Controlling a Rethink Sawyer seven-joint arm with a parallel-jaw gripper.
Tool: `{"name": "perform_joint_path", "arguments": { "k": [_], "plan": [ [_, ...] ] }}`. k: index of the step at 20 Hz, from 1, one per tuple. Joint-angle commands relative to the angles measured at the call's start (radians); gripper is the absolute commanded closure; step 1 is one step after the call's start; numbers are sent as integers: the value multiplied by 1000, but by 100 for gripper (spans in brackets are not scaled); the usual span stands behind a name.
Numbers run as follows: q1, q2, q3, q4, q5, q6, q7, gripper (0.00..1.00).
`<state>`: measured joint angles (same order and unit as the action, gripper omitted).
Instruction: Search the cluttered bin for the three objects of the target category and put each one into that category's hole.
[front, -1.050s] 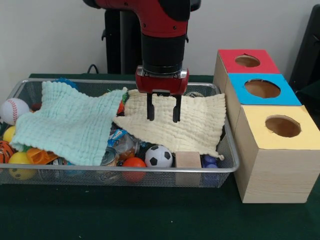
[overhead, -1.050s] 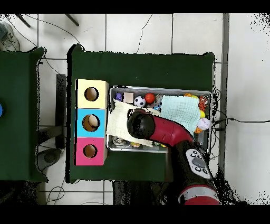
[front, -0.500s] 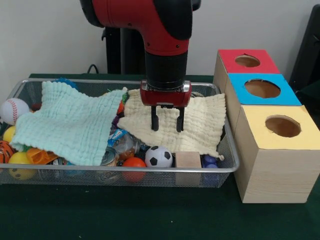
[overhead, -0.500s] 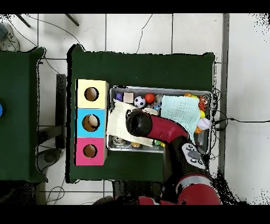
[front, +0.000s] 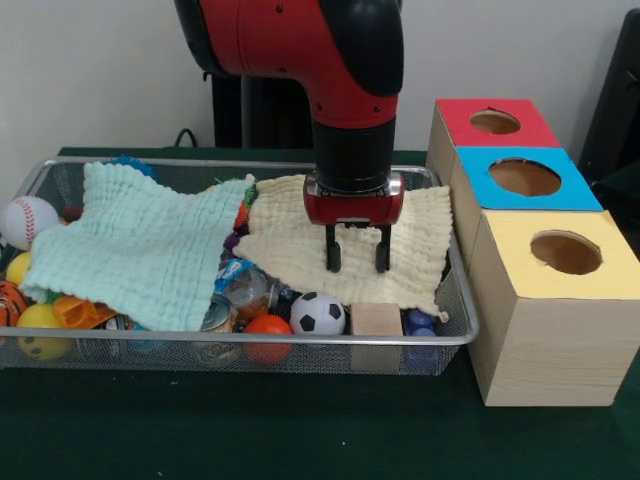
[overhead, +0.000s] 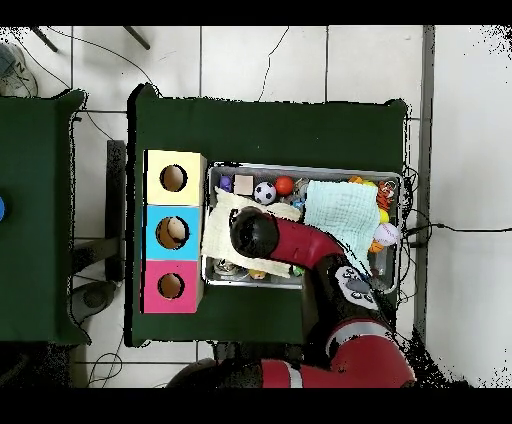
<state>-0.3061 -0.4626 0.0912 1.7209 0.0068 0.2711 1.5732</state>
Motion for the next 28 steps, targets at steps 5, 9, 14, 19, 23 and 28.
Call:
{"name": "perform_joint_path", "arguments": {
  "k": [5,9,14,19,23,28],
  "plan": [
    [34,162,72,-107,-59,-83,76,0],
    [37,219,70,-162,-67,-75,59,0],
    [53,247,57,-192,-79,-92,66,0],
    [37,284,73,-227,-88,-112,65,0],
    [34,265,73,-204,-104,-166,92,100],
    [84,97,20,-24,-70,-216,226,100]
  ]
}}
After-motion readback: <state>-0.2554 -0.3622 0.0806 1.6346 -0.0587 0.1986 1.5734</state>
